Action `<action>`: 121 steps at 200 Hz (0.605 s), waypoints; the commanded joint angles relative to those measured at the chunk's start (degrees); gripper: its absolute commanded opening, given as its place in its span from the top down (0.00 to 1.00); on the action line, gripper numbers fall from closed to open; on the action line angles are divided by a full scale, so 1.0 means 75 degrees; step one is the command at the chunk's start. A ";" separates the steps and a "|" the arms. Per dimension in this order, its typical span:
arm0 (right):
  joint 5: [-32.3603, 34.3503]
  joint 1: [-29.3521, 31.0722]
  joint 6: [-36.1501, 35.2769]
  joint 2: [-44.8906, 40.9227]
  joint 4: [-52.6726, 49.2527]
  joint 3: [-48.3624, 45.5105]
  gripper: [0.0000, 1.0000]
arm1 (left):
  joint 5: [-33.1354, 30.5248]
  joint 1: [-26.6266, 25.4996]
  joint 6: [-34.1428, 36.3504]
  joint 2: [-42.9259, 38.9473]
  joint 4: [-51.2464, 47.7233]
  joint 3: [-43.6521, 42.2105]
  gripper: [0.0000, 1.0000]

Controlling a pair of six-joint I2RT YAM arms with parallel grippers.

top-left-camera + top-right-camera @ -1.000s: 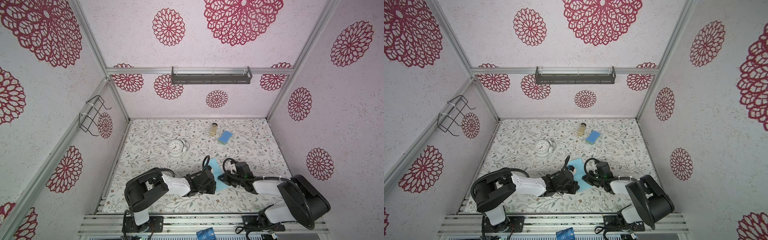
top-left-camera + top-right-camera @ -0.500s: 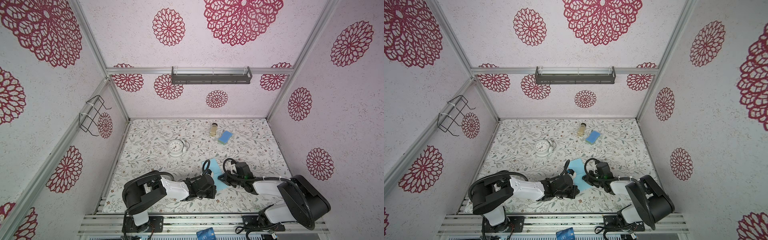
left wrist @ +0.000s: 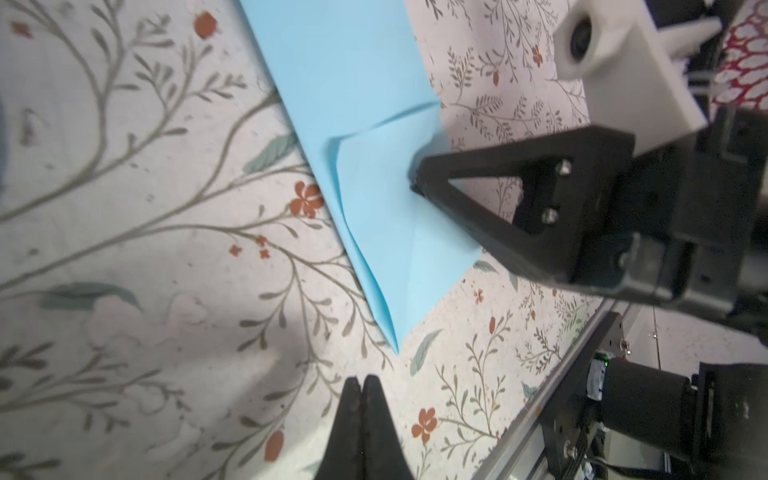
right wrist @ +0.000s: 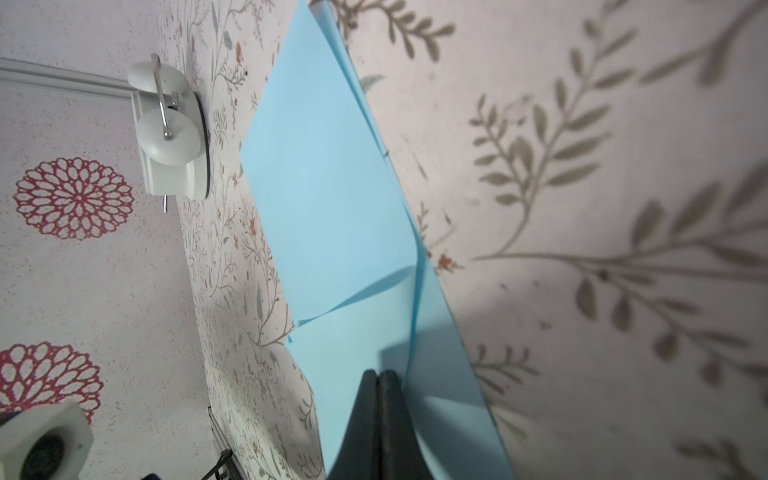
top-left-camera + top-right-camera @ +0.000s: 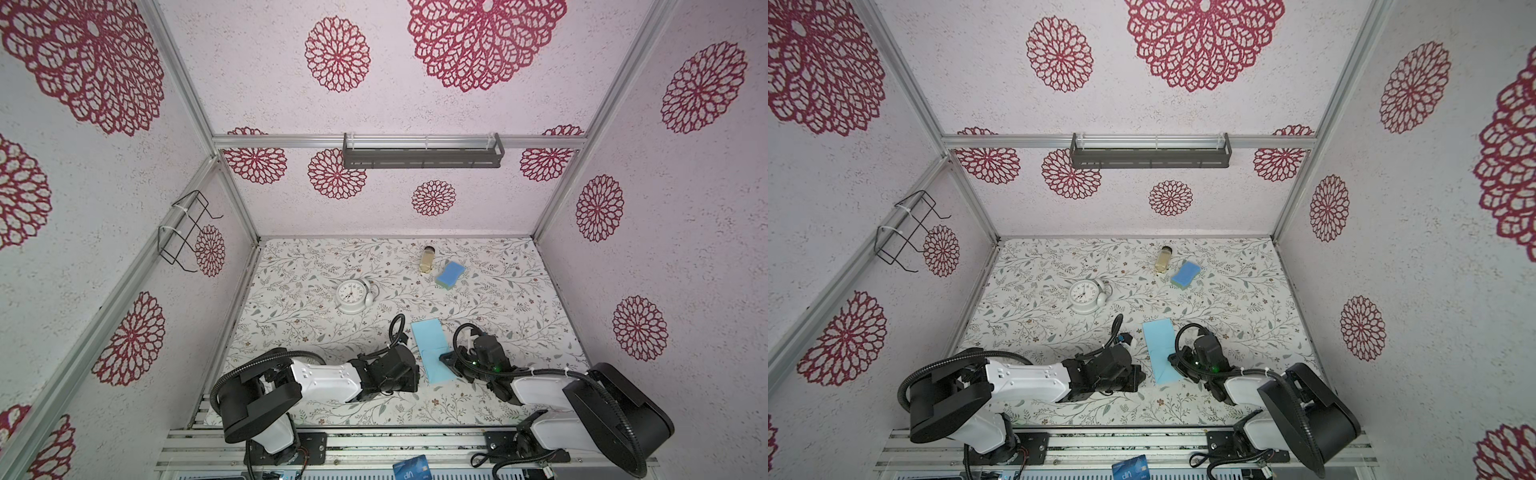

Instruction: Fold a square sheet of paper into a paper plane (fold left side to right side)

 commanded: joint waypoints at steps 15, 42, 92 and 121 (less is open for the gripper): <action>0.1482 0.0674 0.0928 -0.0533 -0.1054 0.0022 1.00 | 0.0063 0.0145 0.0256 0.0424 0.0002 0.0682 1.00; 0.1635 0.0901 0.0982 -0.0570 -0.1244 0.0253 1.00 | 0.0252 0.0145 0.0323 0.0917 0.0073 0.1089 1.00; 0.1542 0.1068 0.1017 -0.0272 -0.1069 0.0340 1.00 | 0.0537 0.0145 0.0373 0.1543 0.0206 0.1580 1.00; 0.1530 0.1092 0.0994 -0.0288 -0.1100 0.0363 1.00 | 0.0599 0.0146 0.0338 0.1760 0.0258 0.1631 1.00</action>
